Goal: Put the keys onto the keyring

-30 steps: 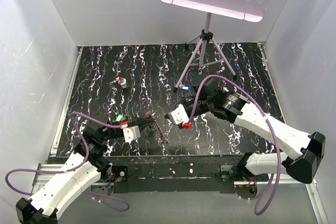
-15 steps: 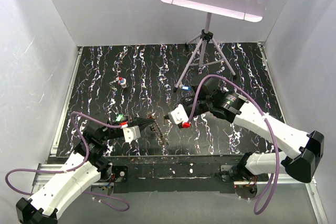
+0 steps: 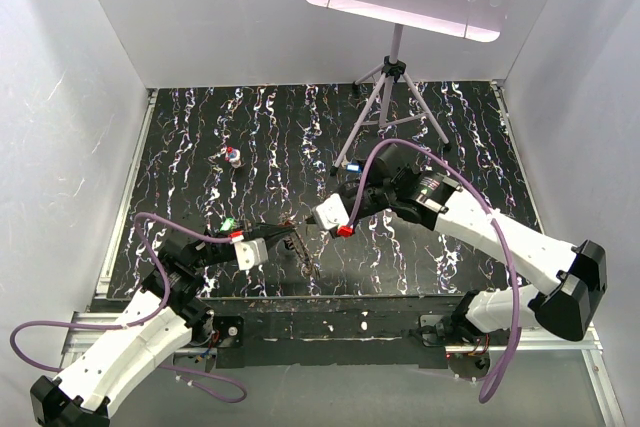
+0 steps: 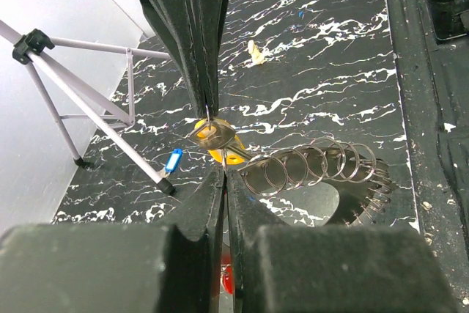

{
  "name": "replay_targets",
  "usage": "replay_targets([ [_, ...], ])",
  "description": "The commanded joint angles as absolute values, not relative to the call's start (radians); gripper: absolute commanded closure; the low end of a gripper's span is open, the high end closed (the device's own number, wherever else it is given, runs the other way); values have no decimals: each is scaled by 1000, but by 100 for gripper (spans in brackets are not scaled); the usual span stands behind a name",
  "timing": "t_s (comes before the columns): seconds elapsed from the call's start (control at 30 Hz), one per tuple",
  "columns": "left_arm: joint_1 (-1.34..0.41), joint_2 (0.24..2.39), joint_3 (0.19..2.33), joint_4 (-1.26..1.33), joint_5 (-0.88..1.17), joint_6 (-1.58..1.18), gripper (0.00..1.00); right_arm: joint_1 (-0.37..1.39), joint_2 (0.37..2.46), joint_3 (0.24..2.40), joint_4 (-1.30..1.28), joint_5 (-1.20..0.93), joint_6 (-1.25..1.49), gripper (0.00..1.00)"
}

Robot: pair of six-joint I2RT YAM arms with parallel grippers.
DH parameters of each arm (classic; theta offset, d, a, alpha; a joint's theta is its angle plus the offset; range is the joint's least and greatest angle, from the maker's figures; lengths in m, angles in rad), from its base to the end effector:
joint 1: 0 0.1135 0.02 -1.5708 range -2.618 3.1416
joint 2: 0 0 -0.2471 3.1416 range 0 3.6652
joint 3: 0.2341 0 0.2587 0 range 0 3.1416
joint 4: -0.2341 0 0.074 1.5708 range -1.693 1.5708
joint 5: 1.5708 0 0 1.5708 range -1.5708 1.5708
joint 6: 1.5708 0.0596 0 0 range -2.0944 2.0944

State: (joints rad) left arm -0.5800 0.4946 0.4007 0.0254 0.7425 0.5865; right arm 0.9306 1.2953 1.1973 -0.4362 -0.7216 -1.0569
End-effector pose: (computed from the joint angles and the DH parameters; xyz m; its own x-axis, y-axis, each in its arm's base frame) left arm 0.1254 -0.1303 0.2589 0.4881 0.1677 -0.8565 0.8379 0.1846 0.5136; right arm 0.1544 0.2732 0.3259 0.6706 -0.1942 -0.7160 -0.7278 -0.3593 -0.5842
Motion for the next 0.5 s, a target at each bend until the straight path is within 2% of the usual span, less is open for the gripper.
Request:
replay_targets([
  [0.0,-583,491,417,77,713,577,100,930,1298,1246,-388,-749,-1035,99],
  [0.47,-584,486,414,103,696,557,100,942,1327,1264,-383,-744,-1020,99],
])
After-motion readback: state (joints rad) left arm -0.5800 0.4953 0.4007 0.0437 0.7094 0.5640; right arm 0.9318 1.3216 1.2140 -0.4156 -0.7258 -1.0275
